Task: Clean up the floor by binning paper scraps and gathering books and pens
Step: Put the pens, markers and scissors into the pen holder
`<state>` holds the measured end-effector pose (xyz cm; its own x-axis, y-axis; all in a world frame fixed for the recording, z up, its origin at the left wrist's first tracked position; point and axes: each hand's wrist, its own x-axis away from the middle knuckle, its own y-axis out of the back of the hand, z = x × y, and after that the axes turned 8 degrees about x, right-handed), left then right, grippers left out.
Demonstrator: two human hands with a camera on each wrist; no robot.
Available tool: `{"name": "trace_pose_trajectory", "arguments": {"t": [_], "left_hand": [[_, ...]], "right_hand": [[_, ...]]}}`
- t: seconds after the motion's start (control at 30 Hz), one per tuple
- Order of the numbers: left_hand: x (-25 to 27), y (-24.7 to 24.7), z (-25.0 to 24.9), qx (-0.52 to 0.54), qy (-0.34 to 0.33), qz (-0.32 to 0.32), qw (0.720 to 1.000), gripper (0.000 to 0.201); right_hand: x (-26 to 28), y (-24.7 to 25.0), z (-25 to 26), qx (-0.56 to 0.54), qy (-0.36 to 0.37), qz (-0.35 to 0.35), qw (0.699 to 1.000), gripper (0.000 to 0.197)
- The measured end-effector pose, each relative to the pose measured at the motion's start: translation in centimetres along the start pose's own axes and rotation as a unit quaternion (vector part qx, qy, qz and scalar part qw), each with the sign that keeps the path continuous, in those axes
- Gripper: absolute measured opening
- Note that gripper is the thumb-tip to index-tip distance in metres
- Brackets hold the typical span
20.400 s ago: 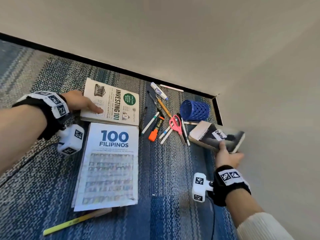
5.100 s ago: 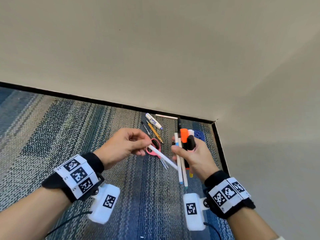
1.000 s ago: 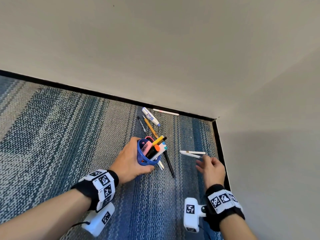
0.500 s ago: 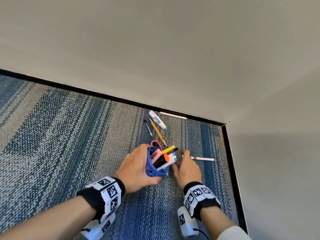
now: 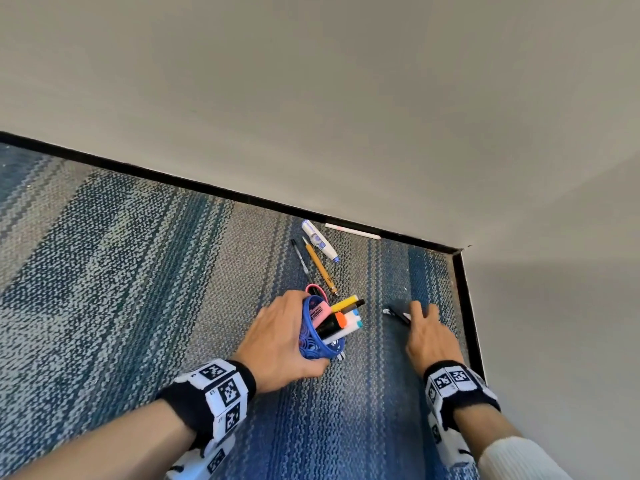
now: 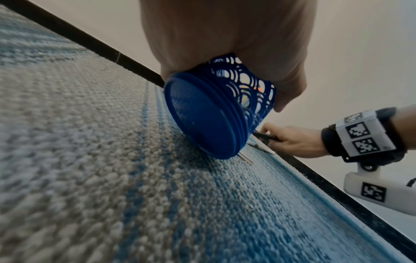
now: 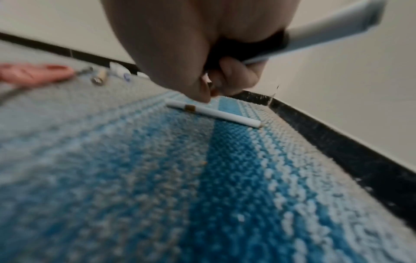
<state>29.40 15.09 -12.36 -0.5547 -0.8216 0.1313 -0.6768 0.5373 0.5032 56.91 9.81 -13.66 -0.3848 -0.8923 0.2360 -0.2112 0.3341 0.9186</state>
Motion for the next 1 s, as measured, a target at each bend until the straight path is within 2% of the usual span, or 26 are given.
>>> {"name": "trace_pose_trajectory", "arguments": {"t": [0.17, 0.23, 0.3, 0.33, 0.4, 0.47, 0.53, 0.6, 0.67, 0.73, 0.87, 0.93, 1.0], "left_hand": [[-0.6, -0.2, 0.3, -0.009, 0.018, 0.005, 1.0, 0.077], [-0.6, -0.3, 0.4, -0.012, 0.017, 0.005, 1.0, 0.076], [-0.6, -0.4, 0.3, -0.015, 0.015, 0.003, 1.0, 0.074], [-0.5, -0.4, 0.1, -0.015, 0.013, 0.002, 1.0, 0.074], [-0.6, -0.3, 0.0, -0.018, 0.014, 0.007, 1.0, 0.073], [-0.9, -0.1, -0.2, -0.013, 0.018, 0.023, 0.999, 0.073], [-0.9, 0.1, -0.6, -0.014, 0.019, 0.035, 0.999, 0.073], [-0.4, 0.2, -1.1, -0.024, 0.009, 0.047, 0.999, 0.073], [0.4, 0.1, -1.2, -0.029, -0.002, 0.049, 0.998, 0.075], [0.9, 0.3, -1.0, -0.021, -0.001, 0.043, 0.999, 0.076], [1.2, 2.1, -0.4, -0.023, -0.014, 0.019, 0.999, 0.071], [1.1, 3.4, 0.1, 0.001, -0.013, -0.008, 1.0, 0.07], [1.1, 4.7, 0.9, 0.036, 0.004, -0.05, 0.998, 0.071]], "right_hand": [[0.1, -0.3, 0.1, 0.085, 0.033, 0.052, 0.994, 0.03], [0.5, 0.4, 0.4, 0.083, 0.035, 0.046, 0.995, 0.031], [1.4, 1.6, 0.8, -0.042, 0.034, -0.017, 0.998, 0.021], [2.0, 2.5, 1.2, -0.116, 0.043, -0.053, 0.991, 0.015], [3.2, 4.6, 2.2, -0.187, 0.102, -0.089, 0.973, 0.012], [4.2, 6.7, 3.3, -0.125, 0.201, -0.077, 0.968, 0.017], [5.0, 8.4, 4.6, 0.015, 0.265, -0.075, 0.961, 0.026], [6.0, 10.8, 6.5, 0.102, 0.3, -0.037, 0.948, 0.022], [6.9, 12.4, 8.3, 0.142, 0.336, 0.008, 0.931, 0.026], [7.5, 13.9, 9.7, 0.159, 0.352, 0.006, 0.922, 0.031], [6.9, 15.8, 10.9, 0.124, 0.396, -0.034, 0.909, 0.043], [5.6, 16.6, 11.1, 0.067, 0.43, -0.06, 0.898, 0.045], [3.6, 17.4, 10.9, -0.031, 0.422, -0.063, 0.904, 0.051]]}}
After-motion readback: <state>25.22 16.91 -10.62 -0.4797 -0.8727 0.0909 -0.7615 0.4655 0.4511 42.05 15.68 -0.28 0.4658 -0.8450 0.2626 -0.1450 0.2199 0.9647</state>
